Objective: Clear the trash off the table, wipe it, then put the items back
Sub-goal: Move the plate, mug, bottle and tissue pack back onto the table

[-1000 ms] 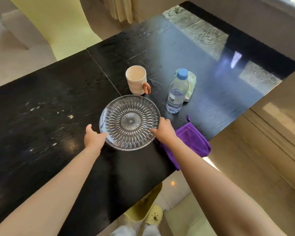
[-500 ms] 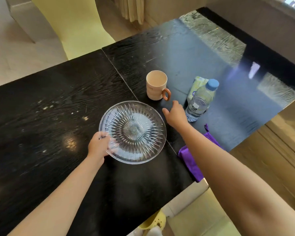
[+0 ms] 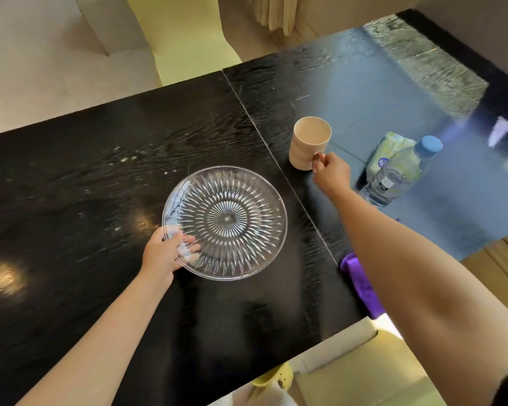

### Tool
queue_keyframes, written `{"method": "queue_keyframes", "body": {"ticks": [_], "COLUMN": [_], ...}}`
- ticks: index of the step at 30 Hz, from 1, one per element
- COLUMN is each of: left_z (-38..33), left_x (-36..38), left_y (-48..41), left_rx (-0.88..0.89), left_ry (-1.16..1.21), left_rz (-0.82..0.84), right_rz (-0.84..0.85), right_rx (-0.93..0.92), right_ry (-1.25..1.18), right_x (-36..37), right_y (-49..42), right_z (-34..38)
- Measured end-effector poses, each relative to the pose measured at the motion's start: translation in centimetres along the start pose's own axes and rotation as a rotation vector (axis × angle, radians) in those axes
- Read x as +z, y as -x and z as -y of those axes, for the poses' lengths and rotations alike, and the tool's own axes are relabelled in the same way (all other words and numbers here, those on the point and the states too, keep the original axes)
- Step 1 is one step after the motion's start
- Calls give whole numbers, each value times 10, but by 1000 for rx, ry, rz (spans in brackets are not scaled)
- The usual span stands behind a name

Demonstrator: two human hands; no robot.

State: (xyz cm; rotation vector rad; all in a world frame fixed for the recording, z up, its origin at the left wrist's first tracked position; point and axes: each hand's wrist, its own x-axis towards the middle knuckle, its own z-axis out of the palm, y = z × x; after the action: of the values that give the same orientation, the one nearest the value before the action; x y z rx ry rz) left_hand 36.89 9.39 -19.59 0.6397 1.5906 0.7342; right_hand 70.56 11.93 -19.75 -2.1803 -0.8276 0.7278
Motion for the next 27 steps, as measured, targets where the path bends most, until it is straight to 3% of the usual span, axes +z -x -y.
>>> {"method": "queue_keyframes", "body": {"ticks": [10,21,27], "left_z": [25,43,35], "left_x": [-26,-128,-208], "left_y": [33,57,42], "left_rx": [-8,-52,-40], "left_ry": [158,359,414], "left_rz": [-84,-231,-320], "right_rz": [62,239,281], "right_rx": [-231,-366,-347], "right_ry": [94,24,-8], "right_x": [4,58,121], "right_y": [42,111,148], "right_z": [12,75,107]}}
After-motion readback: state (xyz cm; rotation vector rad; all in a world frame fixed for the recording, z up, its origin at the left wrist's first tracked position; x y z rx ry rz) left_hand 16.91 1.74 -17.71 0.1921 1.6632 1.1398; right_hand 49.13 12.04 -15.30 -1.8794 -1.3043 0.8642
